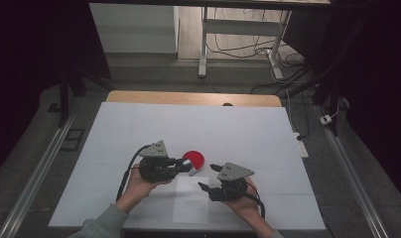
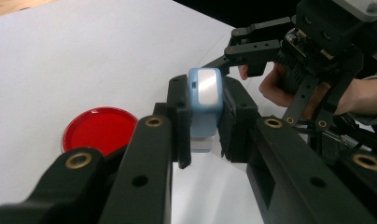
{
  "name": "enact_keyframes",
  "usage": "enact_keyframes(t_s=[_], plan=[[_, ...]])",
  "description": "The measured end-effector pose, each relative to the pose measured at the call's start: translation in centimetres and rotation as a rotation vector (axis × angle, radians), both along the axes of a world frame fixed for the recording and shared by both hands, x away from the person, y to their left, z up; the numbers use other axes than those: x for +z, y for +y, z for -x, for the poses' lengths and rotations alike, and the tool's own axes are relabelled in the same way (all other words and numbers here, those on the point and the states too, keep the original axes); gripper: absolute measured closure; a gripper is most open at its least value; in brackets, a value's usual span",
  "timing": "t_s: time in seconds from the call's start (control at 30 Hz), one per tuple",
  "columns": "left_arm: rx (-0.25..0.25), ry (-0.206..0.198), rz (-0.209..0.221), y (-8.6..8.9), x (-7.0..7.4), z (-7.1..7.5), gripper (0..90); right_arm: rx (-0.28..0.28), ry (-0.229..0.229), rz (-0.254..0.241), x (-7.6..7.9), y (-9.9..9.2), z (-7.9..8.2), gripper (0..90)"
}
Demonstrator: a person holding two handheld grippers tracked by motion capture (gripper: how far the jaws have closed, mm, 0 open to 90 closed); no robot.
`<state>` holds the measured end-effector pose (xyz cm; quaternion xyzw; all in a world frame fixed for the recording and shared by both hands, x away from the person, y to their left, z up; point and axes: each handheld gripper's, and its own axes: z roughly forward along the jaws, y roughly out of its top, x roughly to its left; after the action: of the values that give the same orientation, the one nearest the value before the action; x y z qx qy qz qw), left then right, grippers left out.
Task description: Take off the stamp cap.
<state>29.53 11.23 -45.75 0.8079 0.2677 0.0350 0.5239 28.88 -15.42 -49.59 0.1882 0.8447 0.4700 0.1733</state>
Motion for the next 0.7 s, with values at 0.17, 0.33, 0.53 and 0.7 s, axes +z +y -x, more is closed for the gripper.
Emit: enact_keyframes(t_s=[0.17,0.33,0.53,0.7], plan=[[0.0,0.001,-0.001,0.0,-0.1,0.0,75.6,-0.002,0.002,-0.003,-0.1,0.3,0.0,28.4],[0.003,0.001,-0.002,0.0,-0.1,-0.1,75.6,-0.002,0.001,0.0,0.0,0.5,0.0,28.5],[0.003,0.001,-0.004,0.0,-0.2,-0.1,75.6,0.008,0.005,-0.006,0.0,1.0,0.2,28.5],[0.003,0.004,0.003,0.0,-0.2,-0.1,75.6,0.007,0.007,-0.003,-0.1,1.4,0.3,28.6]])
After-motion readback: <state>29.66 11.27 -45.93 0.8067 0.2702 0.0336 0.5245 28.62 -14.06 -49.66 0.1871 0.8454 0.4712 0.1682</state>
